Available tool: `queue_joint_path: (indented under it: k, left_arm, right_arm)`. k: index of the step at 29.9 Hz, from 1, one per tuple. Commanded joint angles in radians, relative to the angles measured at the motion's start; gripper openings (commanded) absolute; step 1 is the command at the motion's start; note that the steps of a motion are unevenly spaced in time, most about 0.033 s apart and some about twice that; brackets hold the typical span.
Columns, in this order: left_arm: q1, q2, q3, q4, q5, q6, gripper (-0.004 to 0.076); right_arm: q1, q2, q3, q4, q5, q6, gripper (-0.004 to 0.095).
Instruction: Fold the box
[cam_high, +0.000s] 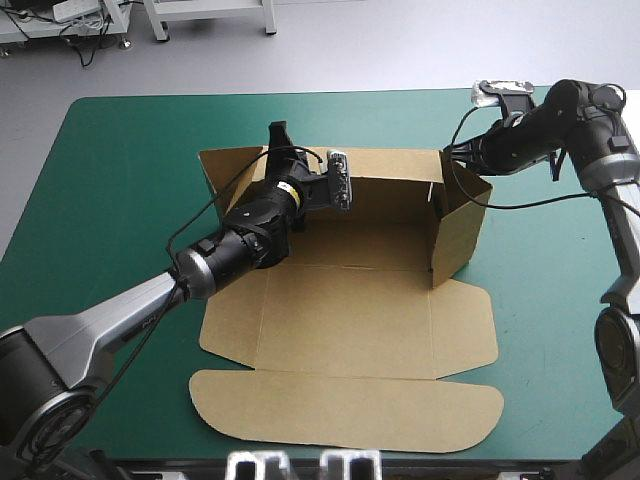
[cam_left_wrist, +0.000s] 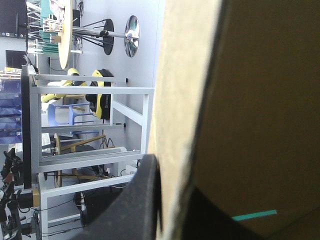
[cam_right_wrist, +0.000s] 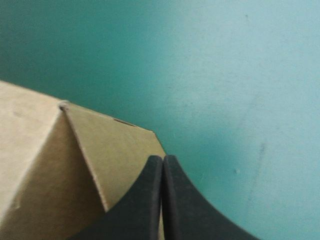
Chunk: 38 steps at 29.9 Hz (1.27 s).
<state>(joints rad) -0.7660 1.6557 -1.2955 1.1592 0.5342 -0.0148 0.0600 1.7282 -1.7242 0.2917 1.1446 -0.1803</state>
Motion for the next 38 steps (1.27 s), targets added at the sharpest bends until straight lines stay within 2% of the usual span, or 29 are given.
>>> queue_joint_path:
  k: [1, 8, 13, 17, 20, 22, 24, 27, 29, 33, 34, 35, 38]
  left_arm:
    - [-0.005, -0.023, -0.01, -0.023, 0.025, -0.026, -0.001]
    - [-0.005, -0.003, -0.01, -0.021, 0.033, -0.026, -0.001]
    - [-0.005, -0.001, -0.01, -0.017, 0.033, -0.026, -0.001]
    - [-0.005, -0.001, -0.01, -0.017, 0.035, -0.026, -0.001]
    - [-0.005, -0.001, -0.01, -0.01, 0.035, -0.026, -0.001]
    - [-0.005, -0.001, -0.01, -0.002, 0.033, -0.026, -0.001]
    - [-0.005, -0.001, -0.01, 0.003, 0.033, -0.026, -0.001]
    - [-0.005, -0.001, -0.01, 0.003, 0.033, -0.026, -0.001]
    - [-0.005, -0.001, -0.01, 0.003, 0.033, -0.026, -0.001]
    - [-0.005, -0.001, -0.01, 0.003, 0.041, -0.026, -0.001]
    - [-0.005, -0.001, -0.01, 0.003, 0.042, -0.026, -0.001]
    - [-0.005, -0.001, -0.01, 0.003, 0.042, -0.026, -0.001]
    - [-0.005, -0.001, -0.01, 0.006, 0.042, -0.049, -0.001]
  right_arm:
    - [0.001, -0.077, 0.005, 0.088, -0.037, -0.064, -0.002]
    - [0.001, -0.186, 0.285, 0.152, -0.249, -0.16, -0.002]
    - [0.001, -0.259, 0.482, 0.305, -0.427, -0.294, -0.002]
    - [0.001, -0.308, 0.6, 0.398, -0.522, -0.439, -0.002]
    - [0.001, -0.325, 0.646, 0.468, -0.528, -0.569, -0.002]
    - [0.001, -0.325, 0.658, 0.489, -0.495, -0.646, -0.002]
    - [0.001, -0.325, 0.658, 0.472, -0.456, -0.664, -0.0016]
    - [0.001, -0.325, 0.656, 0.46, -0.454, -0.66, 0.0016]
    - [0.001, -0.325, 0.655, 0.46, -0.457, -0.66, 0.0099]
    - [0.001, -0.325, 0.655, 0.46, -0.426, -0.679, 0.0366]
    - [0.001, -0.325, 0.655, 0.46, -0.41, -0.695, 0.0407]
    - [0.001, -0.325, 0.655, 0.46, -0.396, -0.708, 0.0439]
    - [0.001, -0.325, 0.655, 0.46, -0.362, -0.75, 0.0449]
